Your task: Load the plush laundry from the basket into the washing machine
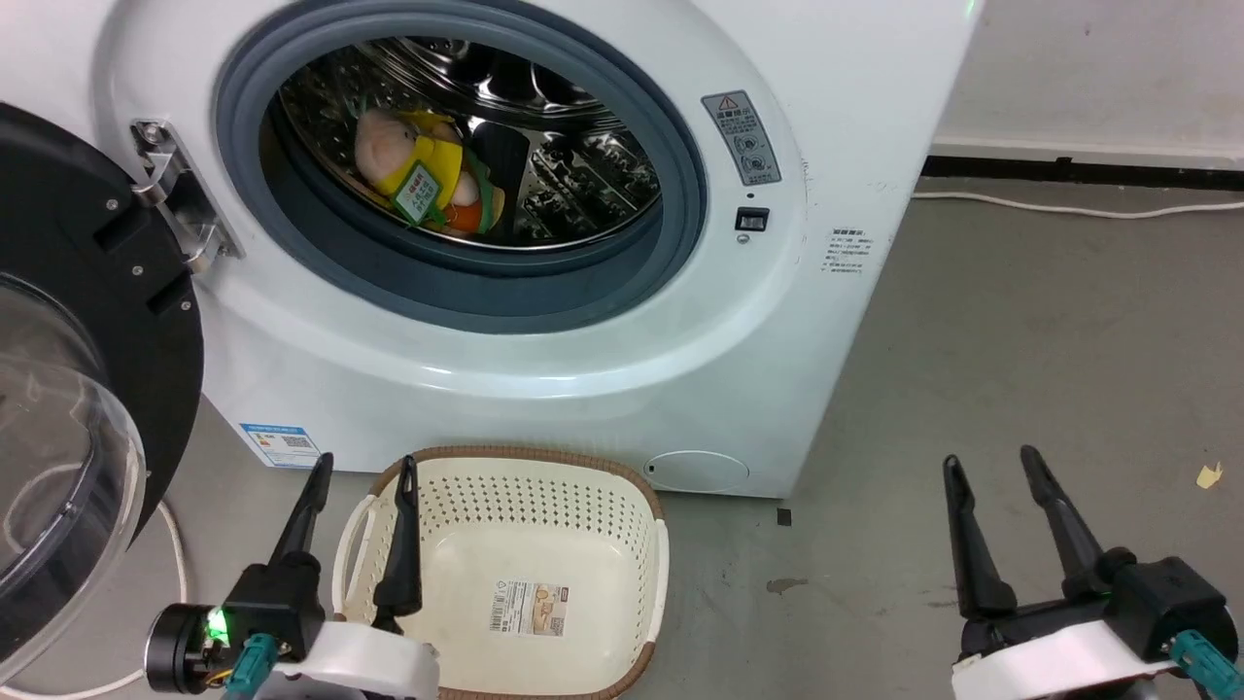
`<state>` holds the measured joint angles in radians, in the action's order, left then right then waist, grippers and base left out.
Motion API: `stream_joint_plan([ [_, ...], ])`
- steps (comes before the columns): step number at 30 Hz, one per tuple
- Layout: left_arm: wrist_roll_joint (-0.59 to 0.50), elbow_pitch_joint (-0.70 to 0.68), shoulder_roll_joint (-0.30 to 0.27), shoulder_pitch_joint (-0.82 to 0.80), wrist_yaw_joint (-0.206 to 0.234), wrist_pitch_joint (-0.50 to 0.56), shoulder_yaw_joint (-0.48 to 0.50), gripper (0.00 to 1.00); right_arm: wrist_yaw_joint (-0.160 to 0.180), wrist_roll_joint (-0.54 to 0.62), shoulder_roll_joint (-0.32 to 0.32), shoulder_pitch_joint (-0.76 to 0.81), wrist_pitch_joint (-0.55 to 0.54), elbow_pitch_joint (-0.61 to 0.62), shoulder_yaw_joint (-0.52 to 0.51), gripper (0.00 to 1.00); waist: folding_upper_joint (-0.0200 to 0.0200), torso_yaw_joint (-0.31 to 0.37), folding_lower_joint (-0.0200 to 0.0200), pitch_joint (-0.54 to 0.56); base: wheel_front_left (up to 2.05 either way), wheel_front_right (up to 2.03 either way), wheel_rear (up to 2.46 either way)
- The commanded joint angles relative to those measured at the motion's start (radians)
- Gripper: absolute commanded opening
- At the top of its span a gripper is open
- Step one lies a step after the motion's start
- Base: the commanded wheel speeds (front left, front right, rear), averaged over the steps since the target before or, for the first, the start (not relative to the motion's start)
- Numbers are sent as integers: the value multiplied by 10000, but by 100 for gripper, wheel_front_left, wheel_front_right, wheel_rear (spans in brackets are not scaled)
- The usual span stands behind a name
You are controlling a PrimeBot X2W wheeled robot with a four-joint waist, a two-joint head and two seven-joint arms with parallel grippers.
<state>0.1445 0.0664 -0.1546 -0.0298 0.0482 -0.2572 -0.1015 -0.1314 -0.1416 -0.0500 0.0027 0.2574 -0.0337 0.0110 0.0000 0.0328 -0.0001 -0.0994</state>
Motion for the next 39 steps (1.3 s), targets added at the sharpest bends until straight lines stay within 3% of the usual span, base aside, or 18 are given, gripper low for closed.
stream_joint_plan([
  [1,-67,43,10,110,-44,-45,21,100,7,-32,-2,95,44,-48,36,100,0,-4,1,5,0,0,0],
  [7,-189,310,87,13,-267,-45,-15,100,7,39,-2,75,44,-160,31,100,0,-34,1,-7,0,0,0],
  [8,-168,314,85,0,-248,2,-15,0,0,14,0,-1,-3,-142,29,0,0,-35,1,-7,0,0,0],
  [39,-450,111,297,63,-296,557,184,0,2,311,-1,-10,-550,-40,-8,0,0,-97,1,208,0,0,0],
])
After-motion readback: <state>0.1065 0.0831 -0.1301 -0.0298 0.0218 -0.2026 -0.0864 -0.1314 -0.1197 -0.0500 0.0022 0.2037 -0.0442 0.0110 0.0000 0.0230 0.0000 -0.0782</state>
